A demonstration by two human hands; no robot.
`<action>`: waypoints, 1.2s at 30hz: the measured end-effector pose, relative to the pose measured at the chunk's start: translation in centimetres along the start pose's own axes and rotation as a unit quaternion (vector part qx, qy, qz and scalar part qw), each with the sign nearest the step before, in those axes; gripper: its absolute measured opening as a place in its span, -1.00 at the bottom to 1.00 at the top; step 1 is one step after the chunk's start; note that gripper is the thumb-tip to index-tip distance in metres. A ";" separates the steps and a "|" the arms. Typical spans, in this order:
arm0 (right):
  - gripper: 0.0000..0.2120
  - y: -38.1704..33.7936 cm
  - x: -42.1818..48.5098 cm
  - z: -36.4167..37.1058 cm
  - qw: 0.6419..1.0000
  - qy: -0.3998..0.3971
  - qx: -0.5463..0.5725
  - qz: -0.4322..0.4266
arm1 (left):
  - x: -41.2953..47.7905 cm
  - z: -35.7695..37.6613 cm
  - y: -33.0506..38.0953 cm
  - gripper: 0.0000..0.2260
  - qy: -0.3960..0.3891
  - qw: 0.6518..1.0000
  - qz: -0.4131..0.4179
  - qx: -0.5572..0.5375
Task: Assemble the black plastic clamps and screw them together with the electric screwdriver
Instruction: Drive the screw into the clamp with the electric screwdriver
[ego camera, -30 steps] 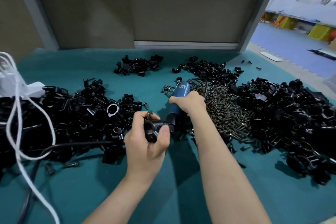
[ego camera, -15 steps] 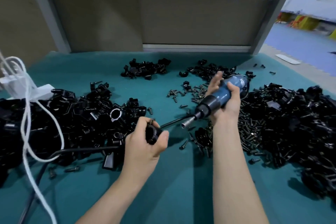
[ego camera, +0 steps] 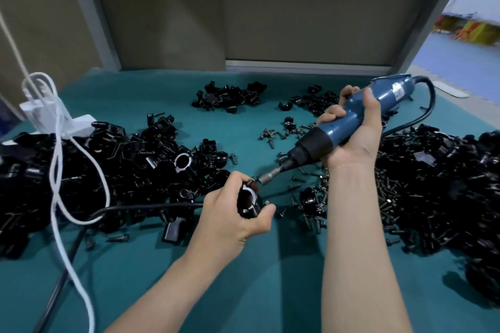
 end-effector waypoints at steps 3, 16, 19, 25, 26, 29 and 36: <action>-0.91 0.2 0.0 0.2 1.000 0.000 0.005 -0.001 | 0.0 0.0 -0.1 -0.71 -0.001 1.000 -0.007 -0.003; -0.71 -0.1 -0.5 0.2 1.000 0.009 -0.009 -0.022 | -0.3 0.4 -0.1 -0.66 -0.009 0.999 -0.030 -0.020; -0.89 -0.2 -0.4 0.4 0.999 0.008 -0.021 -0.029 | -0.3 0.3 -0.3 -0.67 -0.007 0.999 -0.030 -0.015; -0.81 -0.3 -0.3 0.0 1.000 -0.007 -0.011 -0.018 | -0.4 0.4 -0.3 -0.72 -0.057 0.998 -0.037 -0.014; -0.82 -0.4 -0.2 -0.1 1.000 -0.010 -0.009 -0.014 | -0.5 0.5 -0.3 -0.71 -0.066 0.997 -0.039 -0.011; -0.84 -0.6 -0.2 -0.3 1.000 -0.018 -0.010 -0.011 | -0.6 0.7 -0.3 -0.67 -0.075 0.996 -0.047 0.002; -0.89 -0.6 -0.2 -0.1 0.999 -0.027 -0.012 -0.020 | -0.6 0.6 -0.4 -0.65 -0.063 0.997 -0.036 0.004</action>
Point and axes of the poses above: each hand's wrist, its own x-axis towards the middle knuckle, its own z-axis out of the palm, y = z × x, the point moved 5 cm from there along x, towards the middle knuckle, and after that the axes turned 11 degrees about -x, right-handed, at the moved point
